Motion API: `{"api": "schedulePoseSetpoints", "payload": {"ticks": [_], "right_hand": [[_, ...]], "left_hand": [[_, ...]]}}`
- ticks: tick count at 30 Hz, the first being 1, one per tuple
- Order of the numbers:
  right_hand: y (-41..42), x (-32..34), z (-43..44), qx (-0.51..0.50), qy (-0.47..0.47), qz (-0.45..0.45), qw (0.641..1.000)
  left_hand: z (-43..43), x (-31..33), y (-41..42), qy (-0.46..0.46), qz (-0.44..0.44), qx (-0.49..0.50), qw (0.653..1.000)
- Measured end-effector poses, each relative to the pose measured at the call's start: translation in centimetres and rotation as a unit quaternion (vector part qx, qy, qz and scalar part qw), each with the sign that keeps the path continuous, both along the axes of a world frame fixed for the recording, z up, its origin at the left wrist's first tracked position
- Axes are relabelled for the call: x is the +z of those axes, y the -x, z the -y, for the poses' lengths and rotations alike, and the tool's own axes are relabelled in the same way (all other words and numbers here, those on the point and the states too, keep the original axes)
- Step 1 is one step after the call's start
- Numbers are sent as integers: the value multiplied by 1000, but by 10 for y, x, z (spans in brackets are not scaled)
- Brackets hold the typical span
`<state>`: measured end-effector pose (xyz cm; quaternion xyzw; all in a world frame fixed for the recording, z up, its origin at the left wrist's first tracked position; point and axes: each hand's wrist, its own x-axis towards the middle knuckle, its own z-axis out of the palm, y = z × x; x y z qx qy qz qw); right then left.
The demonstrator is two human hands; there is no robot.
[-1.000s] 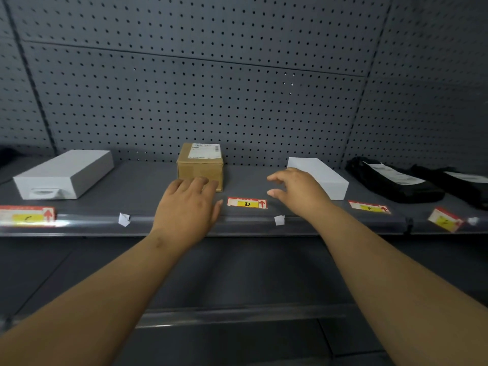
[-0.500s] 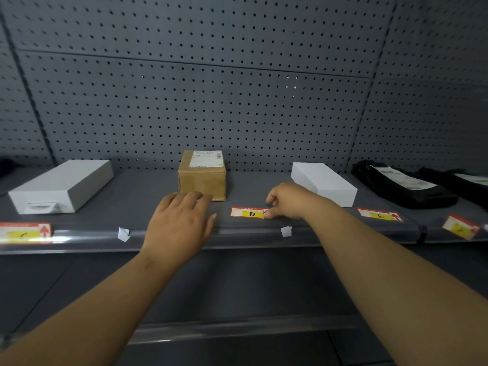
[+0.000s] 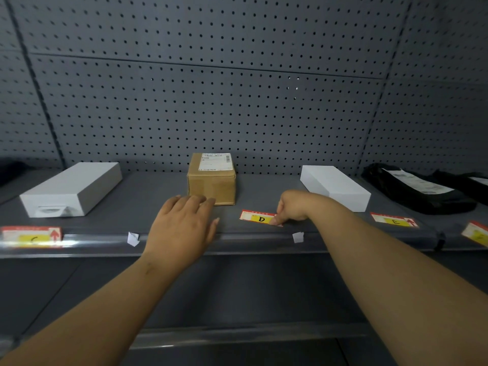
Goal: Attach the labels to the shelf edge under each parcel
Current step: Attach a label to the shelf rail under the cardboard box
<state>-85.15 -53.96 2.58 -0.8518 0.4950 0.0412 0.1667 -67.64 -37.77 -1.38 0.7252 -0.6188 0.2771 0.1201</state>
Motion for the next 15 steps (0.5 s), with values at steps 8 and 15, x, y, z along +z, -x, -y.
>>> {"api": "schedulePoseSetpoints", "payload": {"ticks": [8,15], "right_hand": [[1,3,-7,-1,14,110,994],[9,12,-15,24,55,241,969]], "left_hand": [[-11,-10,0,-2,-15,-14,1000],[-28,-30,5,50,-22,-37,998]]}}
